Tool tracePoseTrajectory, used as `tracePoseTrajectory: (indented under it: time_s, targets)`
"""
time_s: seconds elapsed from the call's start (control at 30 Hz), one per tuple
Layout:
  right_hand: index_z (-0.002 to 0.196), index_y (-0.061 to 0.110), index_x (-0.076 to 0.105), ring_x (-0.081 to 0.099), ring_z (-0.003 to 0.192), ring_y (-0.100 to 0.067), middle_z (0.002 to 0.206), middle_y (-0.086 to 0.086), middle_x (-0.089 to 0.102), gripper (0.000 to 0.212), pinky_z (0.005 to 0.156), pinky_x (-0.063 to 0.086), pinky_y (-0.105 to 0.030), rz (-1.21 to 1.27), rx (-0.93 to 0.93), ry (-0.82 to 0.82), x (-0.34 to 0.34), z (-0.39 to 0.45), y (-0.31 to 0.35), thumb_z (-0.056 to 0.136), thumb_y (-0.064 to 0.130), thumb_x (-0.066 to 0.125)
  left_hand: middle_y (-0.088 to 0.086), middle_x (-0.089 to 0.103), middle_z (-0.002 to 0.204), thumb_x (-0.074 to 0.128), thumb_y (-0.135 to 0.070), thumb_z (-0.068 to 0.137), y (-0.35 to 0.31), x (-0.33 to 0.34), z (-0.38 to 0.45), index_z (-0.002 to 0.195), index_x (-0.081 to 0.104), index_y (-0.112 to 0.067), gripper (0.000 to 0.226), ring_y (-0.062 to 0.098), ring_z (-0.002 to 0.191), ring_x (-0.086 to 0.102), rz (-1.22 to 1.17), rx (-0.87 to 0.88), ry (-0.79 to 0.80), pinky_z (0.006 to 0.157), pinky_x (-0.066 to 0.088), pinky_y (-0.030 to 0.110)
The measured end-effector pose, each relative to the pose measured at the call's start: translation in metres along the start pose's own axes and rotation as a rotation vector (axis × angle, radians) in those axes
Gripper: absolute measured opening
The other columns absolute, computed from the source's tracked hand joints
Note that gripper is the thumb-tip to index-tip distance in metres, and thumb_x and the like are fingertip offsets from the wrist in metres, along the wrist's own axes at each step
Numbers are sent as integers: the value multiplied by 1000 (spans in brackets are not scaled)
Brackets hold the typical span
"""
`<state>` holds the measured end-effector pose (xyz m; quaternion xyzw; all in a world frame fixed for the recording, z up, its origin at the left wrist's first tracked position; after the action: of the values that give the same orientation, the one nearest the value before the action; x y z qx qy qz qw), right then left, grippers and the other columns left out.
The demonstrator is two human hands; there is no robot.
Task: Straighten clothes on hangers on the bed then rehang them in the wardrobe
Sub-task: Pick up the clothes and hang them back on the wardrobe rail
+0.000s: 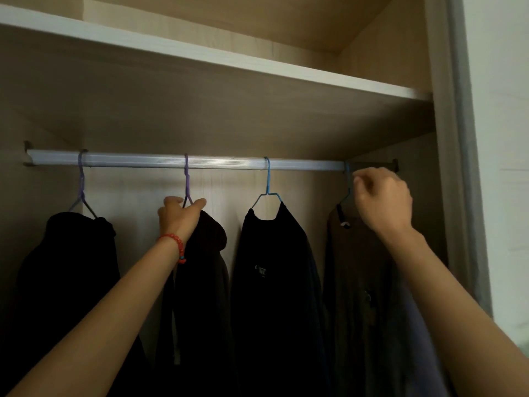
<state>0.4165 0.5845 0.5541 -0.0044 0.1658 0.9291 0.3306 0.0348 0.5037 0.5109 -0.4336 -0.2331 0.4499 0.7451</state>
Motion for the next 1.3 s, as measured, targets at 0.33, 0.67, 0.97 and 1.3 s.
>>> tracePoseTrajectory:
  time_s: [0.33, 0.67, 0.97, 1.3]
  targets:
    - [125, 6, 52, 39, 125, -38, 135, -19, 46, 44, 99, 34, -50, -309, 20, -273, -73, -49, -69, 81, 8, 51, 15, 28, 147, 61, -31, 83, -1, 6, -109, 141, 28, -11, 70, 30, 137, 29, 22, 217, -97, 114, 26, 43]
    - [142, 17, 21, 37, 118, -50, 142, -27, 30, 78, 94, 38, -58, -325, 265, -134, -68, -101, -132, 76, -2, 58, 16, 25, 151, 65, -17, 80, 18, 34, -147, 143, 25, -8, 75, 31, 139, 26, 214, 301, -33, 112, 26, 42]
    - [137, 5, 33, 36, 116, -45, 128, -29, 42, 71, 100, 30, -50, -202, 335, -142, -79, -99, -136, 73, -1, 62, 11, 26, 152, 52, -11, 90, 27, 38, -169, 140, 36, -12, 52, 28, 140, 26, 227, 390, 41, 112, 25, 38]
    - [138, 5, 32, 36, 116, -44, 129, -28, 41, 70, 98, 33, -51, -163, 347, -86, -75, -117, -84, 74, -2, 61, 8, 26, 152, 51, -15, 91, 28, 20, -188, 140, 36, -15, 51, 25, 140, 27, 242, 365, 127, 111, 27, 34]
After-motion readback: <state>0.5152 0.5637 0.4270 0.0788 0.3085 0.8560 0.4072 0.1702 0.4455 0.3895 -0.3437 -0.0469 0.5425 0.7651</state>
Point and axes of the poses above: each hand's wrist, its own z-axis towards the middle knuckle, its own x-axis out of the palm, y = z × x, the point moved 10 cm from there along z, towards the middle knuckle
